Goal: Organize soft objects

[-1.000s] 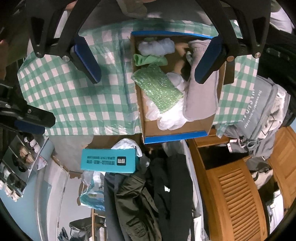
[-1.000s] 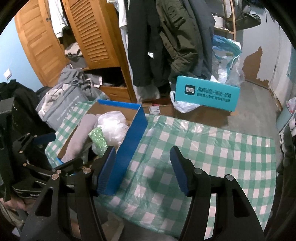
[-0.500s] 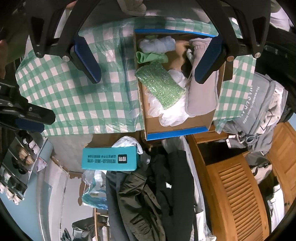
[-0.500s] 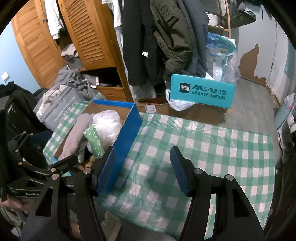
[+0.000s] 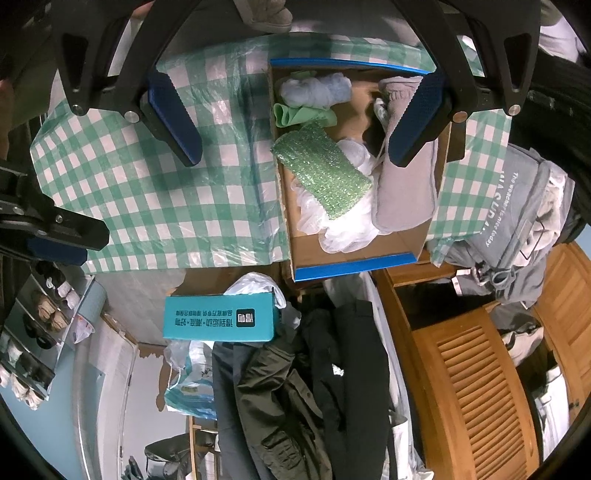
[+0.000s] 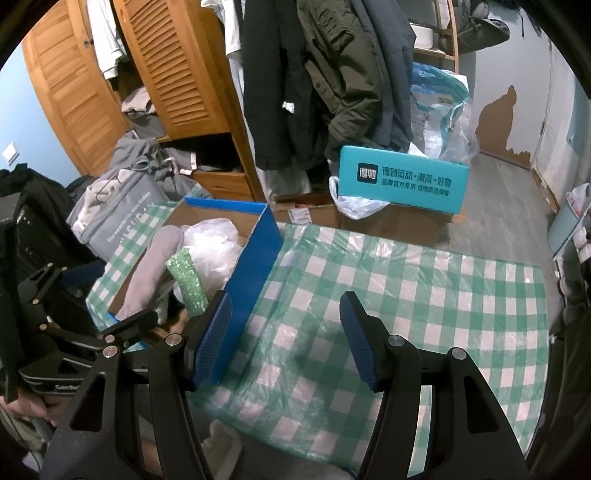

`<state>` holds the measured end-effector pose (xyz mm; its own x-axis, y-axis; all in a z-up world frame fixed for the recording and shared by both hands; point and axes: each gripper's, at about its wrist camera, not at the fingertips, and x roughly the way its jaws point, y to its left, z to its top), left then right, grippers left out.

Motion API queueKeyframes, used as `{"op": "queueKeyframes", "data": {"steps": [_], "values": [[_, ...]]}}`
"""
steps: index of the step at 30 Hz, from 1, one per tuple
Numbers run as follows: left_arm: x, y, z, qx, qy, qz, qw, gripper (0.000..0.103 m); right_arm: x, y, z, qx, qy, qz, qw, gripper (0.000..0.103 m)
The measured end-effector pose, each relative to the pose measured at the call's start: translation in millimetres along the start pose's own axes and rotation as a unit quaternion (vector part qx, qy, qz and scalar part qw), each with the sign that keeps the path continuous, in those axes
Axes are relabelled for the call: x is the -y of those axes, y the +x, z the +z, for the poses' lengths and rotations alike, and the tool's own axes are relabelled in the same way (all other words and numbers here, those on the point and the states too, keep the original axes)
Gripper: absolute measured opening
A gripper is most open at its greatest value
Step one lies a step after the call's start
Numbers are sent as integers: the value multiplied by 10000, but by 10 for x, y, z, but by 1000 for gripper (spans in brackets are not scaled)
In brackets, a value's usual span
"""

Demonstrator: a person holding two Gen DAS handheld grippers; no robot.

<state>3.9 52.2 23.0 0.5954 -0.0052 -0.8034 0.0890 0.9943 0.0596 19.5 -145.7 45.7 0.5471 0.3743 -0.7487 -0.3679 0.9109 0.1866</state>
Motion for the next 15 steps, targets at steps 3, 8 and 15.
{"op": "queueKeyframes", "data": {"steps": [3,8,15], "values": [[-1,0,-1,-4,3,-2,10000,102,1,-2,-14,-4,-7,3,10000,60],[1,0,0,-9,10,-6,10000,102,-7,0,-47,-11,-13,0,10000,60],[-1,2,-3,0,9,-2,10000,102,-9,2,-35,-11,-20,2,10000,60]]}}
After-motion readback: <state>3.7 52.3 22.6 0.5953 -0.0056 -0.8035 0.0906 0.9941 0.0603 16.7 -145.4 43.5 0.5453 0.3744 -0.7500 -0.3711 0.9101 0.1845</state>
